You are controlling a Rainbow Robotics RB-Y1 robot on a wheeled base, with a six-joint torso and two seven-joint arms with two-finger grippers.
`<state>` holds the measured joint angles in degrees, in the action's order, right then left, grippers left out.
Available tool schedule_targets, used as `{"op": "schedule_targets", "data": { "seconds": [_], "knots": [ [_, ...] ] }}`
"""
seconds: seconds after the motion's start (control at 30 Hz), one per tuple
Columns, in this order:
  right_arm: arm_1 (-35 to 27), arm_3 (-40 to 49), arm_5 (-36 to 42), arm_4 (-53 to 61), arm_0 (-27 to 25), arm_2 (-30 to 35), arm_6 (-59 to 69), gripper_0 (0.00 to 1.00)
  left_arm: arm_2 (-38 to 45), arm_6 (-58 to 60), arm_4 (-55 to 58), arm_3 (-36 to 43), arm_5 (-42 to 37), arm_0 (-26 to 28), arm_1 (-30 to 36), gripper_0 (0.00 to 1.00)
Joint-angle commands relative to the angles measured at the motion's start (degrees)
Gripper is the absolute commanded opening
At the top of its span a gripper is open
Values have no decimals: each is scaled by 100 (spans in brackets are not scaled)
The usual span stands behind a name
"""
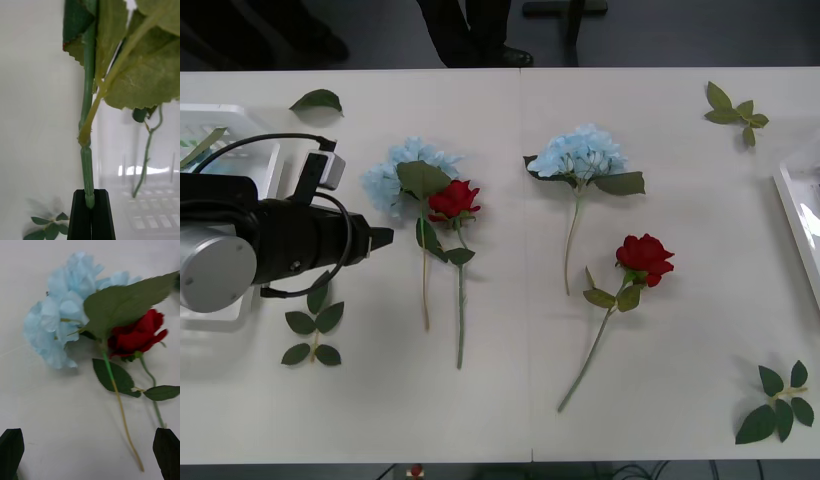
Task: Place the red flowers into the right box and the blue flowers into the left box. If a person shows an open palm, hand one flower to the person first, then continue sorting.
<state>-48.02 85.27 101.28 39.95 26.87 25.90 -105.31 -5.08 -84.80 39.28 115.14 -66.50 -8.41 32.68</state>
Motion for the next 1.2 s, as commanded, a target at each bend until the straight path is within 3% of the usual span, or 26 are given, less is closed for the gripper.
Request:
{"op": "schedule_targets", "data": {
  "seconds": [0.03,0.33,0.67,0.77,0.83,0.87,0.9,0.93,1.0,1.1,1.13,1.17,1.2],
  "knots": [
    [-348,-512,-363,-462,-16,-50,203,0,-90,25,-755,-703,-21,-548,-544,100],
    [-401,-1557,-1524,-831,-16,-260,142,0,-450,253,-2161,-1978,6,-1427,-1361,100],
    [-401,-2304,-2288,-752,-16,-436,142,2,-1408,1036,-3233,-2549,23,-1804,-1598,100],
    [-392,-2304,-2288,-743,-16,-436,124,13,-1505,1027,-3365,-2672,41,-1831,-1739,100],
    [-392,-2304,-2280,-716,-16,-436,107,26,-1505,1001,-3391,-2777,94,-1866,-1818,100],
    [-392,-2296,-2288,-699,-16,-436,98,40,-1523,983,-3418,-2848,138,-1892,-1853,100],
    [-392,-2304,-2288,-672,-16,-436,89,64,-1549,974,-3462,-2997,234,-1954,-1915,100],
    [-392,-2296,-2288,-655,-16,-436,80,71,-1540,965,-3479,-3059,278,-1971,-1932,100],
    [-392,-2234,-2280,-611,-16,-436,45,84,-1540,939,-3488,-3340,516,-2042,-1985,72],
    [-392,-2050,-2130,-532,-16,-436,19,87,-1549,886,-3497,-3700,902,-2094,-2020,42],
    [-392,-1927,-2016,-506,-16,-445,19,87,-1549,869,-3497,-3788,1025,-2103,-2020,26],
    [-392,-1847,-1937,-497,-16,-445,19,87,-1549,869,-3497,-3832,1069,-2103,-2020,17],
    [-392,-1680,-1761,-453,-16,-436,19,87,-1540,860,-3497,-3876,1104,-2112,-2029,0]
  ]
}}
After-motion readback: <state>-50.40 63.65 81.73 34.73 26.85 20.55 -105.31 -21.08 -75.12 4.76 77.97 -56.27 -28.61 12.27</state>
